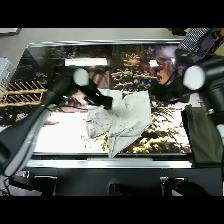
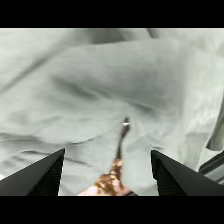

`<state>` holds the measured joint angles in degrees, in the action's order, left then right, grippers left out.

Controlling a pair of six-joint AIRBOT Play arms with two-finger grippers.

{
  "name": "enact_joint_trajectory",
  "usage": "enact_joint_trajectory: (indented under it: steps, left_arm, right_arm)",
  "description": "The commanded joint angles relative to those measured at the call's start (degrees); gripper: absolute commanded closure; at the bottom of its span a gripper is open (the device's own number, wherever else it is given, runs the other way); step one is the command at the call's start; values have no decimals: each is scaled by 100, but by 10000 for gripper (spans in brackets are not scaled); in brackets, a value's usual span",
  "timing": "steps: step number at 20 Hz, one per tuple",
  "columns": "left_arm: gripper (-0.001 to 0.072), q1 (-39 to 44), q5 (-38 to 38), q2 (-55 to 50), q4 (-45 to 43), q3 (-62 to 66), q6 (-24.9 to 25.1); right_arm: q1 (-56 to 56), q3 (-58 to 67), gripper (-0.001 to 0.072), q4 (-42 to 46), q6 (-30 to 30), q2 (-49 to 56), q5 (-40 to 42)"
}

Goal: Fold the clothes and pants, and hang the long-sleeved shirts on hangers.

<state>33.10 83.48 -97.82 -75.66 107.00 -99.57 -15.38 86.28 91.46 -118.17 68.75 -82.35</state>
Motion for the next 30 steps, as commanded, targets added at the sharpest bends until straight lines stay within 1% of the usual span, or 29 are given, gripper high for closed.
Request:
enact_joint_trajectory:
  steps: [1, 3, 5, 8, 10, 11, 13, 15, 18, 20, 22, 28, 29, 30]
  left_arm:
    - [96, -734, 63, 612, -114, -2, 55]
    - [96, -1016, 122, 750, -129, 0, 55]
    - [97, -1215, 208, 756, -129, -2, 55]
    - [97, -1362, 221, 723, -129, -2, 55]
    - [97, -1408, 219, 721, -129, -2, 55]
    - [97, -1412, 219, 717, -129, -2, 55]
    - [97, -1419, 219, 717, -129, 0, 55]
    - [97, -1419, 219, 717, -129, 0, 55]
    - [97, -1419, 216, 713, -127, 0, 52]
    - [96, -1419, 219, 708, -127, 0, 48]
    - [96, -1416, 216, 708, -127, 0, -111]
    - [94, -1471, 203, 706, -125, 0, -210]
    - [94, -1534, 205, 713, -98, 0, -208]
    - [94, -1620, 212, 723, -66, 0, -210]
  right_arm:
    - [1705, 24, 455, -1825, 343, 133, 946]
    - [2767, 0, 319, -2708, 1296, 479, 1034]
    - [3329, 0, 319, -3174, 2015, 957, 1019]
    - [3589, 0, 319, -3713, 2892, 1915, 879]
    - [3528, 0, 307, -4015, 3261, 2592, 756]
    - [3480, 0, 263, -4192, 3399, 2892, 739]
    - [3394, 0, 263, -4590, 3711, 3414, 763]
    - [3307, 0, 264, -4819, 3856, 3733, 885]
    - [3112, 0, 265, -4857, 3995, 3934, 1047]
    - [2979, 0, 266, -4765, 3995, 3978, 1231]
    - [2863, 0, 267, -4658, 3934, 4039, 1384]
    - [2592, 0, 267, -4708, 3893, 4240, 1427]
    - [2540, 0, 271, -4712, 3893, 4240, 1473]
    - [2503, 0, 299, -4710, 3893, 4242, 1504]
